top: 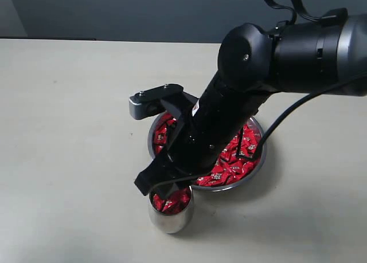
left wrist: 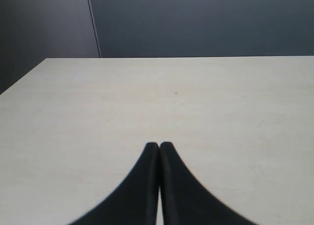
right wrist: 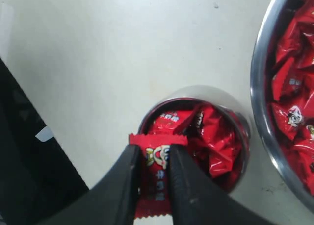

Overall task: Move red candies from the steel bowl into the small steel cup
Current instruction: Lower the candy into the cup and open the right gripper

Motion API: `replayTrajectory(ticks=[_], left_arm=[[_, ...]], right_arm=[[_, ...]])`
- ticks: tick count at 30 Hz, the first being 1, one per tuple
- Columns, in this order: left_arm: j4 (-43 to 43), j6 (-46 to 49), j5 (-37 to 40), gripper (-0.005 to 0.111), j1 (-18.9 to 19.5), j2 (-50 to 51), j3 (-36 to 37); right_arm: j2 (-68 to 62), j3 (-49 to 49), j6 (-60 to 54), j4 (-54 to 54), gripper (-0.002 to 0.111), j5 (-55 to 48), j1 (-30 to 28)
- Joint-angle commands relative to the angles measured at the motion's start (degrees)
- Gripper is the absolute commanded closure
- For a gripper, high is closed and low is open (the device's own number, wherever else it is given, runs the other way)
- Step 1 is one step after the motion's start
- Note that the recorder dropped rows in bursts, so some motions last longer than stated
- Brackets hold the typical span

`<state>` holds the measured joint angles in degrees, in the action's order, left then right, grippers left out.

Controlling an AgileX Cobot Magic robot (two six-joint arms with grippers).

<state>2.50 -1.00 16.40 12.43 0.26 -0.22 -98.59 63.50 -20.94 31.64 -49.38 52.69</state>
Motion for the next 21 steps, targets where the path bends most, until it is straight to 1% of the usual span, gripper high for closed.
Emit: replayTrajectory(ticks=[1,21], left_arm=[[0.1,-0.1,-0.1,0.106,0.1,-0.3,0.2],[0.1,-0.1,-0.1,0.106,0.1,-0.3,0.2]], right_arm=[[0.1,0.2,-1.3,-0.1,0.109,0.4,0.1],[0.0,0.2,-1.4,-2.9,0.109,2.8,0.1]])
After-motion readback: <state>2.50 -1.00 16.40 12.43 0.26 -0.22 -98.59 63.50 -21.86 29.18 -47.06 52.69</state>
